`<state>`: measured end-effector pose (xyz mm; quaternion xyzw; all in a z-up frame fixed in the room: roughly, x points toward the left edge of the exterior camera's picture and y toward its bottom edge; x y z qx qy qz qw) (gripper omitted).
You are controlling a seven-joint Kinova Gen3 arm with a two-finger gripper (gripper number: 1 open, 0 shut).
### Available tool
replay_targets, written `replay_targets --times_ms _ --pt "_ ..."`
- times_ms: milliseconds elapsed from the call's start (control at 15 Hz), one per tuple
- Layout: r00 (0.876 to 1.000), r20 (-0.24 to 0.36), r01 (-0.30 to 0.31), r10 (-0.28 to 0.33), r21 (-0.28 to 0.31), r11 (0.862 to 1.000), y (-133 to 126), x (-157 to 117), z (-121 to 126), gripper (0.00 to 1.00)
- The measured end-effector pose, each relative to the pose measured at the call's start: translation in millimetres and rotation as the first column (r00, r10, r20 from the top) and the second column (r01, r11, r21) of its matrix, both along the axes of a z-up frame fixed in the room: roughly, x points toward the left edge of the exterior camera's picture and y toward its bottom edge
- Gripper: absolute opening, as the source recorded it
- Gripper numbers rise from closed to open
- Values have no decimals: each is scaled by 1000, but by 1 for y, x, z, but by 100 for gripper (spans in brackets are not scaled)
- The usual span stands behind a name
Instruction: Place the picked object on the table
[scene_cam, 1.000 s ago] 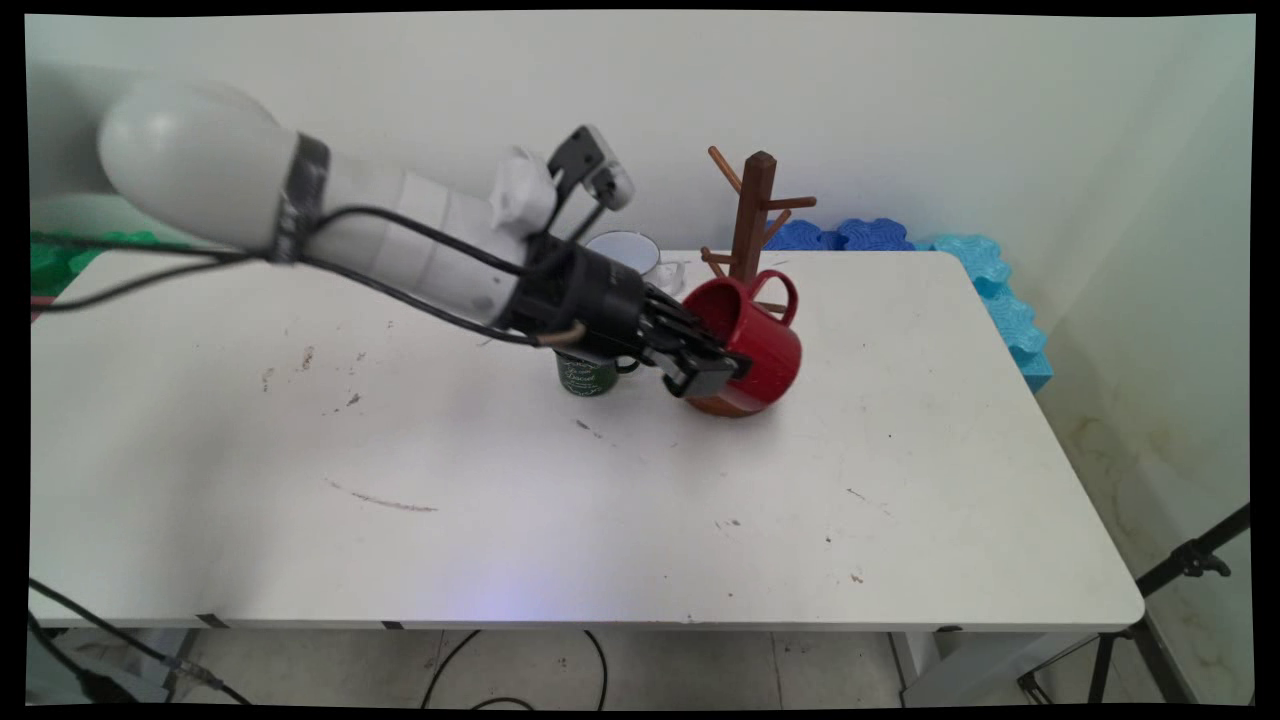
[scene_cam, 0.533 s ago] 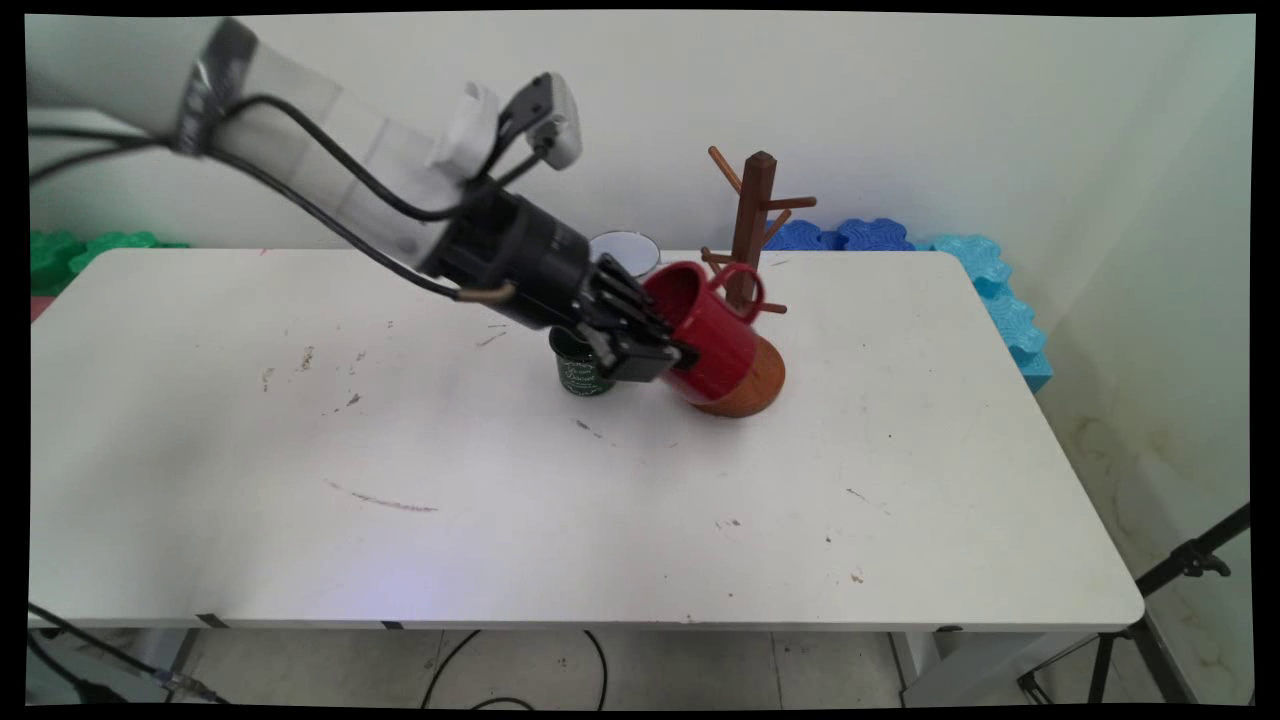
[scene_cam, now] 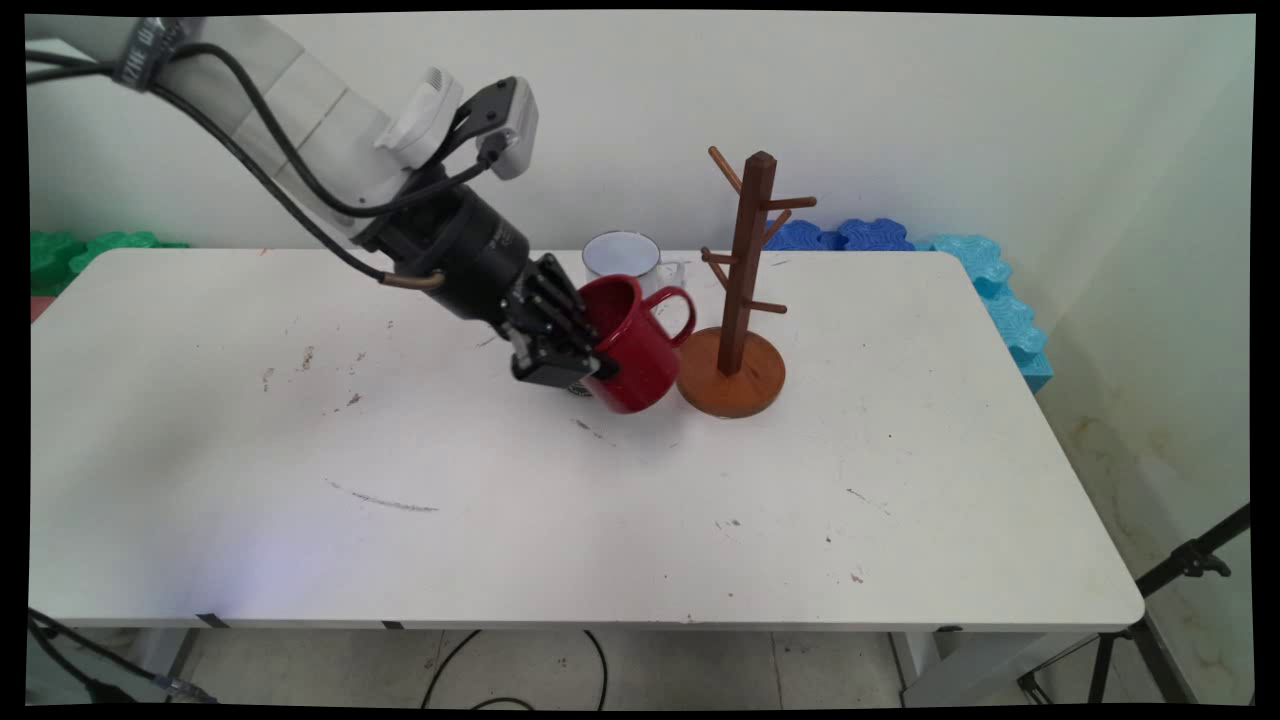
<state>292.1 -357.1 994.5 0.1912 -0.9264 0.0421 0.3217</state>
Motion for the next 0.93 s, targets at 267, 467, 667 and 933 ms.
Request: replay_targets --times_ms 267,467,667,933 --pt "996 72 54 -55 8 998 -3 3 -2 0" --pt "984 147 97 -98 15 995 -8 3 -8 0" --pt "970 213 117 -120 25 993 -13 2 -16 0" --pt "946 294 127 -136 49 991 -19 -1 -35 0"
